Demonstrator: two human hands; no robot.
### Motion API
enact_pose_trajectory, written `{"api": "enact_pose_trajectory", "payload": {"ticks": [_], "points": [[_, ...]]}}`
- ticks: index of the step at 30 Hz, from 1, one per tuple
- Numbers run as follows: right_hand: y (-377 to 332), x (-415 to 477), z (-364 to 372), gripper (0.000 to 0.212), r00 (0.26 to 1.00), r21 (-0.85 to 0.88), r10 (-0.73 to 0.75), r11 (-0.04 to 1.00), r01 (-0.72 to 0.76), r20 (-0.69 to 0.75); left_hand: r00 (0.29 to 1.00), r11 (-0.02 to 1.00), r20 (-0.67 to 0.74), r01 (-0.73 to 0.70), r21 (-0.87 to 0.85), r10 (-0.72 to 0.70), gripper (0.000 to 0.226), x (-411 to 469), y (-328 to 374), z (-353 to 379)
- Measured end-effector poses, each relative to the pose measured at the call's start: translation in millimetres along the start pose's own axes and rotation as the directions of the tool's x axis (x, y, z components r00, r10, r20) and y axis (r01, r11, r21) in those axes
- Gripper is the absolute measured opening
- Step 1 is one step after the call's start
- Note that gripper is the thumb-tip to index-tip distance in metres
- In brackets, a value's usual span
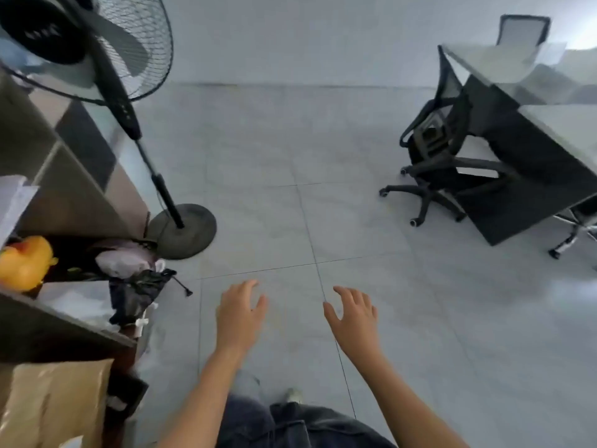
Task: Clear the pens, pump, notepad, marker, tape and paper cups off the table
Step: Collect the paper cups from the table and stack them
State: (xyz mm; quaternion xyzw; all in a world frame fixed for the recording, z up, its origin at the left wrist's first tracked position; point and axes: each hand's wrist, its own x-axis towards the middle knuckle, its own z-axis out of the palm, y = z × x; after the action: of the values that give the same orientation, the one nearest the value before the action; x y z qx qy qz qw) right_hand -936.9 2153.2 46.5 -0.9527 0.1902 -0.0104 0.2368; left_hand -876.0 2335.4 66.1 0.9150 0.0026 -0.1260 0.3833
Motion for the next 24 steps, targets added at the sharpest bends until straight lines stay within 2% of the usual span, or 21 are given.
{"api": "enact_pose_trajectory", "payload": {"ticks": [3, 8, 13, 20, 24], "points": [[46, -18, -21, 0.046, 0.982, 0.012, 0.142, 0.99, -0.142, -0.126, 0.97, 0.995, 0.224, -0.091, -0.03, 0.096, 0.031, -7, 40, 56], [105, -39, -50, 0.043, 0.889, 0.076, 0.375, 0.927, -0.368, -0.262, 0.914, 0.978, 0.353, -0.208, -0.008, 0.197, 0.025, -1, 99, 110], [159, -38, -72, 0.056, 0.774, 0.183, 0.536, 0.843, -0.505, -0.336, 0.842, 0.944, 0.448, -0.33, -0.012, 0.3, 0.024, 10, 153, 158], [245, 6, -116, 0.031, 0.633, 0.275, 0.669, 0.741, -0.613, -0.391, 0.787, 0.916, 0.499, -0.4, -0.036, 0.363, 0.017, 59, 248, 237], [286, 36, -138, 0.043, 0.566, 0.265, 0.682, 0.716, -0.645, -0.463, 0.746, 0.891, 0.51, -0.442, -0.101, 0.428, 0.009, 83, 314, 279]]}}
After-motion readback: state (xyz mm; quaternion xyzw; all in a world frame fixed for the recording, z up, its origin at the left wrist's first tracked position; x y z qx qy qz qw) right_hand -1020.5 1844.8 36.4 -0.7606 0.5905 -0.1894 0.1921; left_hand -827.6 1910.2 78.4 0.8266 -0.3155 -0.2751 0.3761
